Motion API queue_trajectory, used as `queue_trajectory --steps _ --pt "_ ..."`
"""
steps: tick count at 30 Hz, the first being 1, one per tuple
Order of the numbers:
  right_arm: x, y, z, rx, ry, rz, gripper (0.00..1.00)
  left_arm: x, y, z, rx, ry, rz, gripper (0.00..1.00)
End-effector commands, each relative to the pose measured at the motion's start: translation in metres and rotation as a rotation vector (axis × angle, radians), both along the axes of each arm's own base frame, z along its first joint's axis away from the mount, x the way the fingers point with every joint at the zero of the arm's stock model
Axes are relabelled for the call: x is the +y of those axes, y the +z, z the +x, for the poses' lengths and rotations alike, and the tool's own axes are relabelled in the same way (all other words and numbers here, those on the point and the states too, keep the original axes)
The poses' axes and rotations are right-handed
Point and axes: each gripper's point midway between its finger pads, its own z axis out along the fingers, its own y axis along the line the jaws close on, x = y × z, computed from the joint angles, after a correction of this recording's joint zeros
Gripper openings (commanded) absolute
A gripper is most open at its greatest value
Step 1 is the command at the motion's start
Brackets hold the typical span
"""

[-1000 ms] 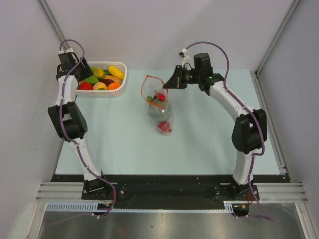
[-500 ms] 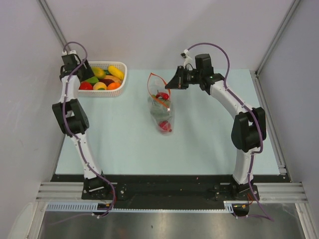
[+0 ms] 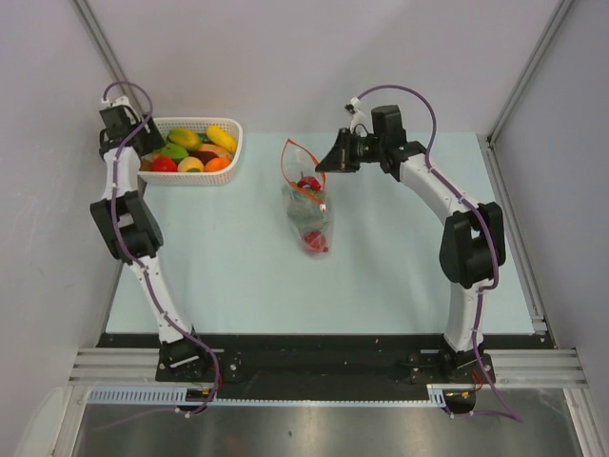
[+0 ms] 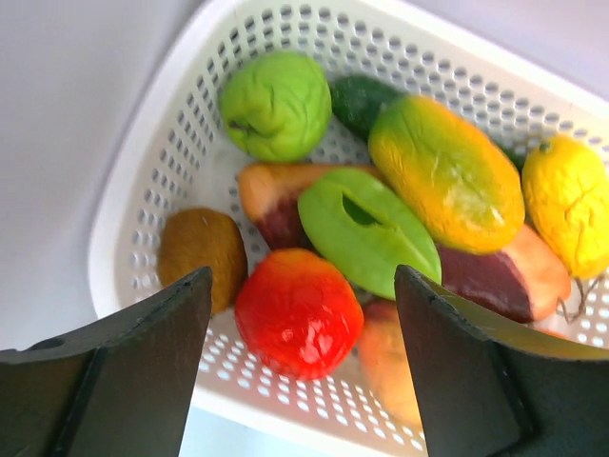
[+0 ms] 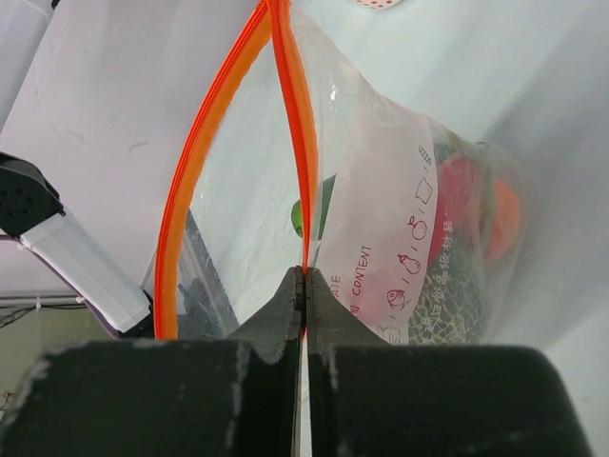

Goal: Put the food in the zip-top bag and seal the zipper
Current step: Pick up the fake vegetable from the bin.

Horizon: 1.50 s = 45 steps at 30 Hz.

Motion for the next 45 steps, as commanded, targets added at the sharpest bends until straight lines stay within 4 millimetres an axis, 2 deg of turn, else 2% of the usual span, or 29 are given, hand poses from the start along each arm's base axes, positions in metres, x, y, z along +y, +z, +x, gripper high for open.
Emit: queue_trajectory --steps 1,4,5,6,8,10,13,14,16,17,18,22,26,30,39,45 --pt "0.002 0.02 0.006 -0.056 0.014 0.032 0.0 0.013 0.024 0.025 -0.13 -0.004 0.032 0.81" --pt "0.001 0.018 0.006 -0.053 0.013 0.031 0.0 0.008 0.024 0.034 -0.153 -0.049 0.019 0.8" --pt "0.001 0.017 0.006 -0.048 0.01 0.031 0.0 -0.003 0.02 0.036 -0.154 -0.096 -0.007 0.8" --pt "0.0 0.017 0.007 -0.048 0.009 0.031 0.0 -0.008 0.016 0.035 -0.146 -0.117 -0.023 0.8" --pt "0.0 0.017 0.008 -0.05 0.006 0.03 0.0 -0.023 0.02 0.033 -0.144 -0.205 -0.011 0.8" --pt "-0.001 0.016 0.009 -0.048 0.005 0.031 0.0 -0.028 0.019 0.028 -0.123 -0.253 0.016 0.81" --pt "-0.002 0.017 0.011 -0.043 0.003 0.035 0.0 -0.028 0.032 0.02 -0.113 -0.352 0.151 0.85" --pt "-0.002 0.017 0.012 -0.043 0.003 0.036 0.0 -0.025 0.028 0.015 -0.099 -0.36 0.173 0.86" --pt "-0.002 0.016 0.012 -0.037 0.003 0.041 0.0 -0.022 0.041 0.012 -0.107 -0.38 0.263 0.87" --pt "-0.002 0.016 0.013 -0.037 0.002 0.042 0.0 -0.021 0.036 0.009 -0.09 -0.387 0.281 0.87" --pt "-0.002 0.017 0.013 -0.037 0.003 0.045 0.0 -0.018 0.043 0.007 -0.092 -0.385 0.319 0.86" --pt "-0.002 0.014 0.015 -0.026 0.004 0.049 0.0 -0.019 0.032 0.002 -0.034 -0.503 0.513 0.88" --pt "-0.002 0.014 0.015 -0.022 0.006 0.053 0.0 -0.026 0.018 -0.001 0.018 -0.641 0.634 0.9" --pt "-0.002 0.014 0.016 -0.018 0.005 0.056 0.0 -0.027 0.013 0.007 0.021 -0.768 0.778 0.9" --pt "-0.004 0.013 0.017 -0.013 -0.004 0.053 0.0 -0.03 -0.01 0.028 0.069 -0.936 0.964 0.89" --pt "-0.005 0.012 0.019 -0.012 -0.012 0.052 0.0 -0.037 -0.03 0.029 0.1 -1.023 1.009 0.89"
